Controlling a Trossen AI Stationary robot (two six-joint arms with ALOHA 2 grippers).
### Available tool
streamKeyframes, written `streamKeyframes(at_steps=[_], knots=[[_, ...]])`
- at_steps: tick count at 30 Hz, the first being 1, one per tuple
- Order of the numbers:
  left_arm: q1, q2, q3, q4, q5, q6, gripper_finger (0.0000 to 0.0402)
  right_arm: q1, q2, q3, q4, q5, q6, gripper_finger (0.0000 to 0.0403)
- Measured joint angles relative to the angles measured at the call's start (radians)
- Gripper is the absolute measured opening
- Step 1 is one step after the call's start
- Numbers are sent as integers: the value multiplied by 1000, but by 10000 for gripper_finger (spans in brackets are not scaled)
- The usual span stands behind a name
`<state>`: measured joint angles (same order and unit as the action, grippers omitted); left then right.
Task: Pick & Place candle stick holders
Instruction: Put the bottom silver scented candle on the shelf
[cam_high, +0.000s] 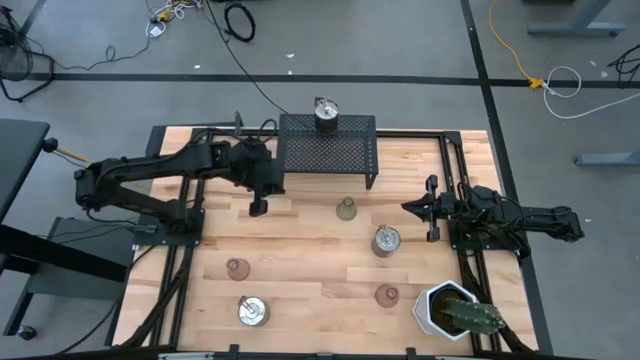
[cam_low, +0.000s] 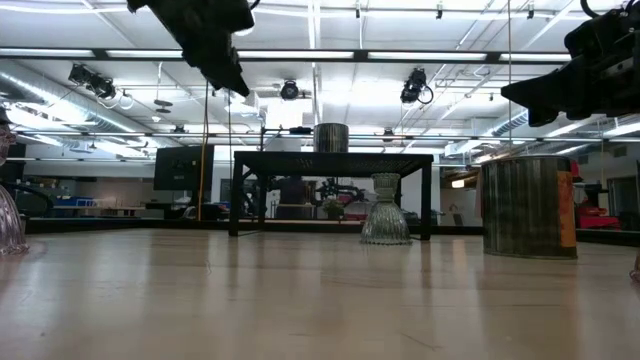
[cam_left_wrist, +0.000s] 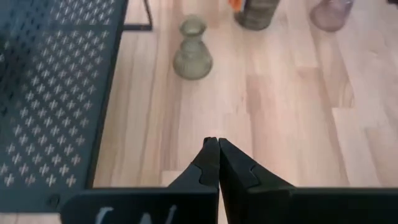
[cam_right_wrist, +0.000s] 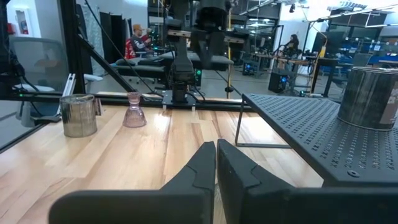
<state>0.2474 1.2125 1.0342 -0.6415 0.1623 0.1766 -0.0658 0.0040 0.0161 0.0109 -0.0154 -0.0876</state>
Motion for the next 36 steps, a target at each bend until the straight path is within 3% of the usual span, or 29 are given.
streamKeyframes(at_steps=[12,36], knots=[[-126,-17,1,-45,-22,35,0,0,0,0,0,0,0,20],[-540,-16,0,-271,-91,-352,0,0,0,0,0,0,0,20]])
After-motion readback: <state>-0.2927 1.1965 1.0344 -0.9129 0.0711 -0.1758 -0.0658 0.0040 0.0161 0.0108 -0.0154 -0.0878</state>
